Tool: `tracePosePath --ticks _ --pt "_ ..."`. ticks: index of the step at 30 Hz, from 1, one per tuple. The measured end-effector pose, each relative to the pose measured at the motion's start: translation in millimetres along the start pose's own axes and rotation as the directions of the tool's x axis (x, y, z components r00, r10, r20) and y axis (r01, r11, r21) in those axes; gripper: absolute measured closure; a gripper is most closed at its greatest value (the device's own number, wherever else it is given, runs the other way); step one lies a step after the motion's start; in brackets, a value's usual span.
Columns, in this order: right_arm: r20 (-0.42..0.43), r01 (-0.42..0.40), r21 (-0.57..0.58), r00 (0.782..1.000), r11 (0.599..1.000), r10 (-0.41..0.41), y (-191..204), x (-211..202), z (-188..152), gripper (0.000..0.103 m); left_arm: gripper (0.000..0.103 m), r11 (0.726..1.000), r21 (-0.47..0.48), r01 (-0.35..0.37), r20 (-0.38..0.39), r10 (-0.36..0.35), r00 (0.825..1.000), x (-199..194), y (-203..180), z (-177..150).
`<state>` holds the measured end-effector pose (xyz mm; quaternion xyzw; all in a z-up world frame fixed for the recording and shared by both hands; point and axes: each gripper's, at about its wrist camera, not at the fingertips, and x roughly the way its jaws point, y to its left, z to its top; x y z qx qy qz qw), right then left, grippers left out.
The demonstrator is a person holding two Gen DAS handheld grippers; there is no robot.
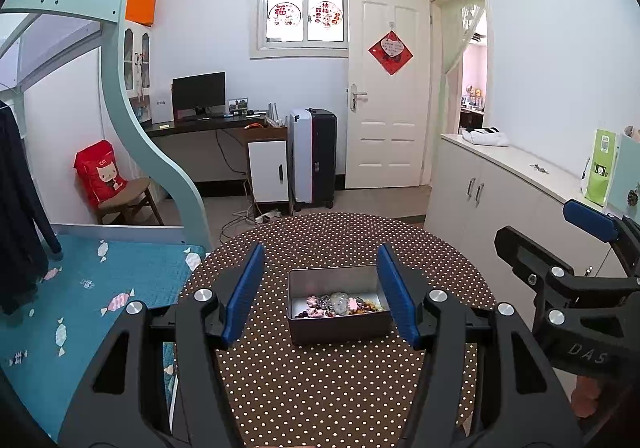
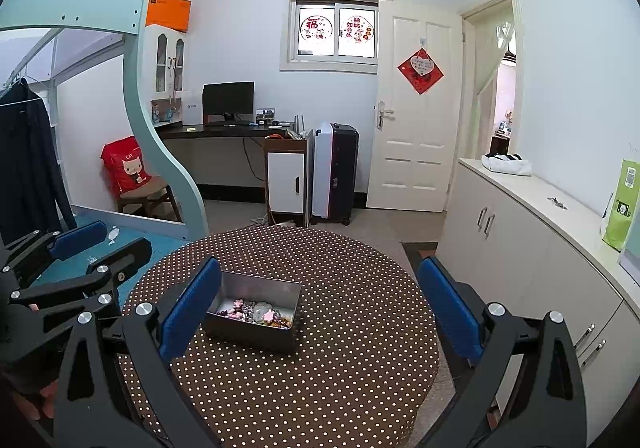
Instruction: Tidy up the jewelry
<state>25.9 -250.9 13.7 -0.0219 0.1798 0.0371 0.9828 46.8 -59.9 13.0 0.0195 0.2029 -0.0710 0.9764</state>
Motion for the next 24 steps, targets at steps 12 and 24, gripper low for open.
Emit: tracePosePath --ticks 12,24 --pt "-0.011 -0.005 -0.005 1.0 1.0 0.005 2 4 0 0.007 0.044 1.0 0.005 -0.01 -0.021 0.01 1.0 3 -3 -2" --pt "-0.042 0.01 0.028 0.999 1.0 -0.009 -1 11 0 0.007 0.044 1.0 0.002 -0.019 -0.018 0.019 1.0 7 2 -3"
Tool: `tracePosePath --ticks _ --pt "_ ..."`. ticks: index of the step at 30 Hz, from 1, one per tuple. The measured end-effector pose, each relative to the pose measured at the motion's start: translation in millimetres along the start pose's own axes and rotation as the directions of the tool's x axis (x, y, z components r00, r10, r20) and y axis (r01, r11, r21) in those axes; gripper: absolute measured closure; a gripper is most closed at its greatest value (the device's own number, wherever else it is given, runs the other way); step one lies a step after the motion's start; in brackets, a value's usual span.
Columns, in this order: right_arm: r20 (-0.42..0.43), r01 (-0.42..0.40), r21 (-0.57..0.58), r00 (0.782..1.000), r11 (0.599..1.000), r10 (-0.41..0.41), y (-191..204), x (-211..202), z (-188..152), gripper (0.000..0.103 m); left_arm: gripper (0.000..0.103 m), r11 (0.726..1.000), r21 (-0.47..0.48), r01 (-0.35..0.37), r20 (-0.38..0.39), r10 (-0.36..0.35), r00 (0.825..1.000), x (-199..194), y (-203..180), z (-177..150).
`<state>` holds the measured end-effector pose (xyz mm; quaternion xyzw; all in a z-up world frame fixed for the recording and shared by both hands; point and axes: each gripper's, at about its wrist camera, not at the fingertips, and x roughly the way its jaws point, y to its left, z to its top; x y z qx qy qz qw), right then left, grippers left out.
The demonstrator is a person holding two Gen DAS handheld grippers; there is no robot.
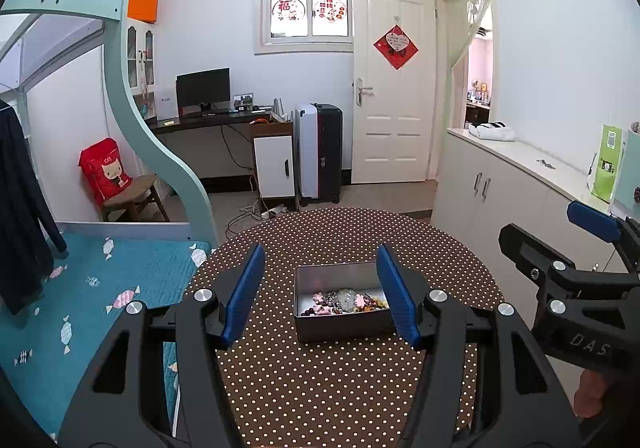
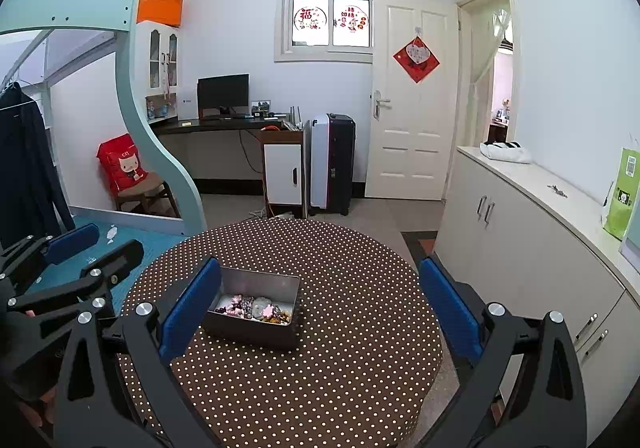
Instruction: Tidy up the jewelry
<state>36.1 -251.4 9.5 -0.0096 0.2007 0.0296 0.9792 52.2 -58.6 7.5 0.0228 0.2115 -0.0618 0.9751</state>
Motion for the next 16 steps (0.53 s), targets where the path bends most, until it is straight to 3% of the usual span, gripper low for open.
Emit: tracePosePath --ticks 16 --pt "-0.029 -0.004 -0.005 1.0 1.0 0.004 2.1 5.8 0.3 0.007 0.044 1.0 -0.013 -0.012 -0.021 0.011 1.0 4.7 4.9 1.3"
